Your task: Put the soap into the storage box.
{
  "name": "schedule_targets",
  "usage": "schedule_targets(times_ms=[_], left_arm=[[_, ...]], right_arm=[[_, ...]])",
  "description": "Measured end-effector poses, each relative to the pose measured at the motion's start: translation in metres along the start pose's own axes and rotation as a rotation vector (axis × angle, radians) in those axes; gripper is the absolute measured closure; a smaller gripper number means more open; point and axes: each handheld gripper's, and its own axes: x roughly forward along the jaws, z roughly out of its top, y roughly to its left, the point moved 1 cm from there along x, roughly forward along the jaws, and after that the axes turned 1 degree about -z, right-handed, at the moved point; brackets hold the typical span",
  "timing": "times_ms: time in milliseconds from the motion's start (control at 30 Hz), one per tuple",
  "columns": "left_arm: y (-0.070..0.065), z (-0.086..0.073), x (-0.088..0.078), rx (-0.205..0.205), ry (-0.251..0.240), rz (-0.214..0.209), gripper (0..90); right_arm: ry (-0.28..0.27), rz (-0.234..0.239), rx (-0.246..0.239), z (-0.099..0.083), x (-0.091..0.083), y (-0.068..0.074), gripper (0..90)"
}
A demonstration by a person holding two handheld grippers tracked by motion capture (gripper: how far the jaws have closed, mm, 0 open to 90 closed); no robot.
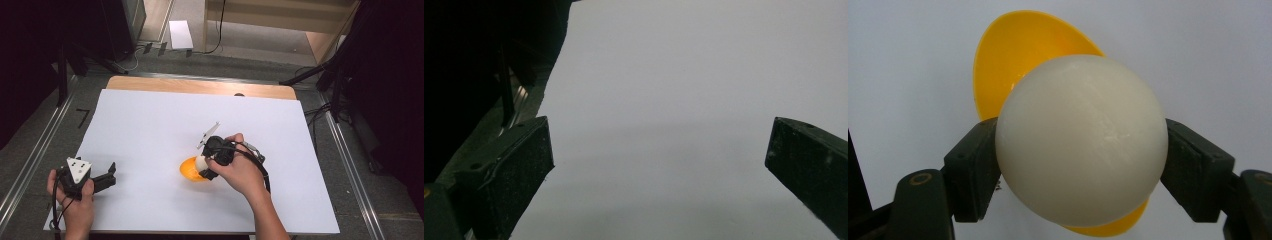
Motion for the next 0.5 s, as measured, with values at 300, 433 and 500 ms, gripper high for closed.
schedule_targets(times_ms=[300,433,500], left_arm=[[0.0001,0.0,0.0002,0.001,-0.001,0.0,0.0],[0.0001,0.0,0.0002,0.002,-0.001,-0.001,0.0],[0.0001,0.0,0.0002,0.001,-0.001,0.0,0.0]], right_arm=[[0.017,-0.008,-0.027,0.004,0.0059,0.0054,24.5],[0.015,-0.01,-0.037,0.0046,0.0073,0.006,24.4],[0.014,-0.01,-0.036,0.0045,0.0074,0.0059,24.5]])
